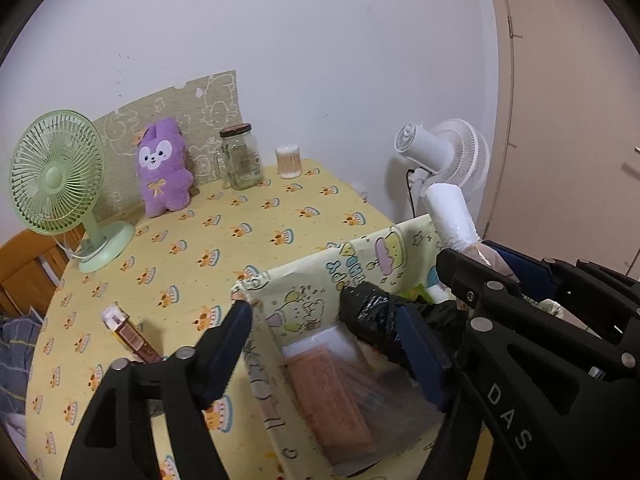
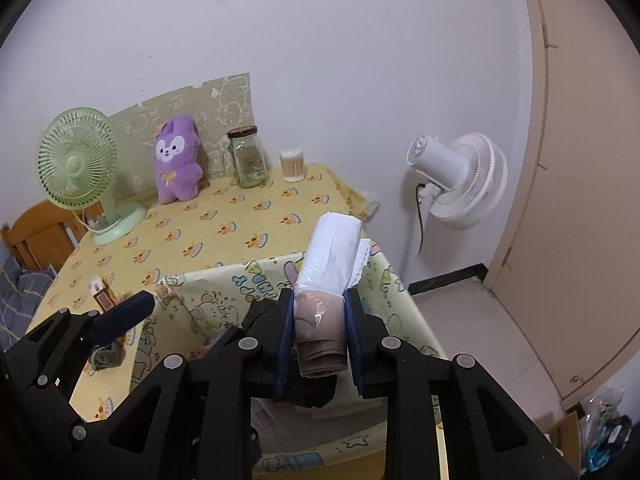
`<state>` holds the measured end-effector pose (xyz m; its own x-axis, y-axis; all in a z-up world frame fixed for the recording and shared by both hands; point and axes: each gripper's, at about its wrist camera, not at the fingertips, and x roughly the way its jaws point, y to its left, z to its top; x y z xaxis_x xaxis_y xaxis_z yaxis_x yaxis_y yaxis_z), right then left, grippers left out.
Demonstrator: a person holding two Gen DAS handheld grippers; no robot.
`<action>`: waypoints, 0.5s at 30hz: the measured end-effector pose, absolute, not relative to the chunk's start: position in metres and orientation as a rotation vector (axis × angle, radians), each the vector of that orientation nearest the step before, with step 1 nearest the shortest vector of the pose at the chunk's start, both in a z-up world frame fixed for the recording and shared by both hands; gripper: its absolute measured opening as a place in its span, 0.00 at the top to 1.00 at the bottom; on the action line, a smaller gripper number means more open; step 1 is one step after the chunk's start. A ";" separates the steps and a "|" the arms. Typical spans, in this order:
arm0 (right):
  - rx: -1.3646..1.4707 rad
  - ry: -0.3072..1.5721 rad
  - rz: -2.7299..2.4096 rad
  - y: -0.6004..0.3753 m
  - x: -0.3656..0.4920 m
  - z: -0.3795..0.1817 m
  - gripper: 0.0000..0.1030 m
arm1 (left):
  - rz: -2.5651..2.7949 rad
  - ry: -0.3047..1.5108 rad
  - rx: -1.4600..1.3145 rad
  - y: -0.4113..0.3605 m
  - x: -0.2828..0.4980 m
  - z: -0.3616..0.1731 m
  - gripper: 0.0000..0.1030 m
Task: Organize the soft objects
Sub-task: 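Lower the packet and cloth into the paper box and open both tools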
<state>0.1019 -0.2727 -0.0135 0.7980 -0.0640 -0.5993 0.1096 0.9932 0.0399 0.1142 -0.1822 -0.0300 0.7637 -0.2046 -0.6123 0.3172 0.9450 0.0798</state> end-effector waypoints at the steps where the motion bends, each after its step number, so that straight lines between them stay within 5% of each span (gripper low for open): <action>1: 0.080 0.644 -0.083 -0.271 0.102 -0.015 0.74 | -0.281 0.644 0.191 -0.181 0.114 -0.030 0.21; 15: 0.113 0.677 0.006 -0.248 0.096 -0.025 0.74 | -0.261 0.676 0.216 -0.158 0.105 -0.036 0.08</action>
